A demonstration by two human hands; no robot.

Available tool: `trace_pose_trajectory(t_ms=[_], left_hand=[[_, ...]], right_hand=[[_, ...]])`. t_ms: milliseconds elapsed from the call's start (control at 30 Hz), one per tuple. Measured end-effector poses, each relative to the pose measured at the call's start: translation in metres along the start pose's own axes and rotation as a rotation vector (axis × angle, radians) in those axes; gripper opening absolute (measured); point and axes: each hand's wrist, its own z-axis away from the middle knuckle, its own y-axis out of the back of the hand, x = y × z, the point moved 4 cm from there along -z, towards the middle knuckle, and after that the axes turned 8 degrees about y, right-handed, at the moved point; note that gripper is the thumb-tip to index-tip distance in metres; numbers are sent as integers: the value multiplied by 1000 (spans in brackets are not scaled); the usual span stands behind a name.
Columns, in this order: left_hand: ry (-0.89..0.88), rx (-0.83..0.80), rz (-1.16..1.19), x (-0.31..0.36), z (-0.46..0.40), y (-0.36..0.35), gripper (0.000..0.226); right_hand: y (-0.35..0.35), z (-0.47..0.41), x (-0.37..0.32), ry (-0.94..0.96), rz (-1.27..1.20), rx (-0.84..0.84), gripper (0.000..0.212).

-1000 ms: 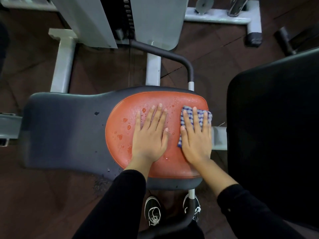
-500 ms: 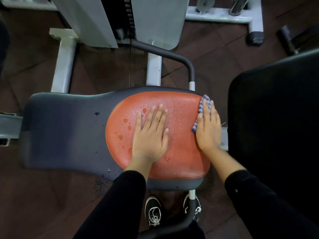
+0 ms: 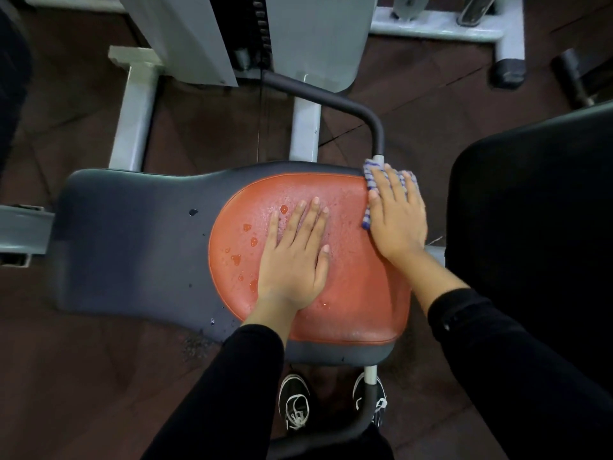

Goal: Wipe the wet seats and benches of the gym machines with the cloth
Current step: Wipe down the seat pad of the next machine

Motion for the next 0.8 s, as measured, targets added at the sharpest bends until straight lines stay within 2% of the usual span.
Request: trace_pose_trajectory(t_ms=[100,233,433,600,700,800], left_hand=[[5,1,5,-1,0,-3,57],[4,7,3,-1,0,-3,56],[4,4,-12,0,1,-3,55],[15,-10,-11,-1,1,-1,56],[4,-6,57,-2,2,6,55],[25,61,189,-16,5,23,52]], right_hand=[[-4,43,12,-117,-124,-9,64],[-13,75,-13,-52,0,-29,57],[-2,13,-40,190,47,15,54],[5,-21,-38,-19,-28,17,54],[10,-6,-45,55,27,137,55],[6,6,-48,113,66,141,55]])
